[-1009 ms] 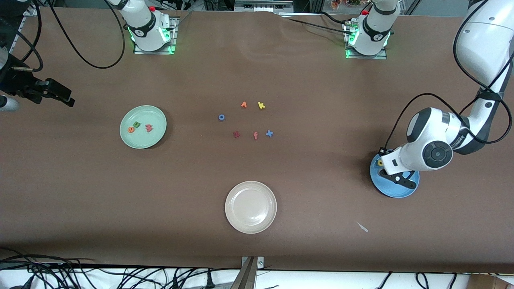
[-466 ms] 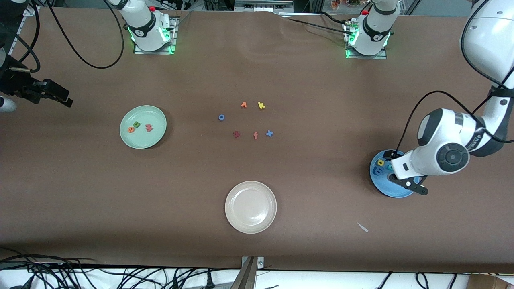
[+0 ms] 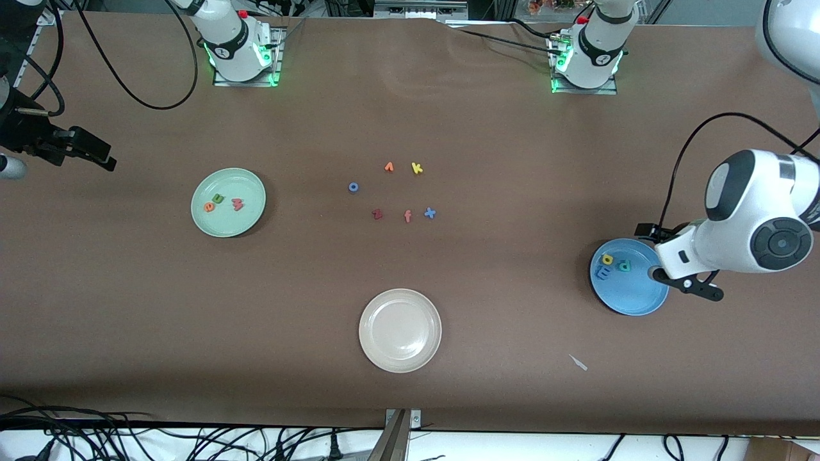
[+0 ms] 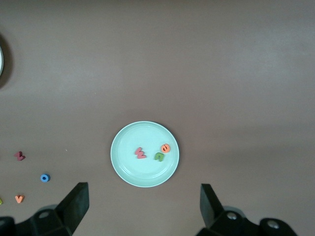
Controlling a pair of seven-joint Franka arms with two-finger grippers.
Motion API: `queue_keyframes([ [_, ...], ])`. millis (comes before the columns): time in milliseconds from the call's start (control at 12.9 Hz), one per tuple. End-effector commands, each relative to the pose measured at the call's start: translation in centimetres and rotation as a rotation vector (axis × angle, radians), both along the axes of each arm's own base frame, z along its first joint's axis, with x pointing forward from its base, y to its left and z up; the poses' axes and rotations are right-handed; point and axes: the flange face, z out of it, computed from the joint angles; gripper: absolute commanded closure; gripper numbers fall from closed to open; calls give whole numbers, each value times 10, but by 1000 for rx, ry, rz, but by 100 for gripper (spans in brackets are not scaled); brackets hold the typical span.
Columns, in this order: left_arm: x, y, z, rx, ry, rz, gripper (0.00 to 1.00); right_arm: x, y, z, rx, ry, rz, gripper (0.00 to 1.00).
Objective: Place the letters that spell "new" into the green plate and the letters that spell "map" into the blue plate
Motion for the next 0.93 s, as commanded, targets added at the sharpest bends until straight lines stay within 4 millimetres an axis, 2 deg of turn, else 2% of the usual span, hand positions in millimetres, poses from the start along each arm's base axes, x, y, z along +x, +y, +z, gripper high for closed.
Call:
queue_keyframes([
  [0, -9, 17, 25, -51, 10, 50, 0, -2, 0, 3, -4, 3, 4, 0],
  [78, -14, 25, 47, -51, -15, 69, 0, -2, 0, 3, -4, 3, 4, 0],
  [155, -19, 30, 60, -47, -31, 101, 0, -2, 0, 3, -4, 3, 6, 0],
  [233, -23, 21, 79, -49, -55, 131, 0, -2, 0, 4, -4, 1, 4, 0],
  [311, -28, 33, 97, -38, -81, 198, 0, -2, 0, 3, -4, 3, 4, 0],
  [543, -42, 36, 141, -83, -145, 278, 0, -2, 0, 3, -4, 3, 4, 0],
  [854, -70, 10, 206, -88, -208, 281, 0, -2, 0, 4, -4, 1, 4, 0],
])
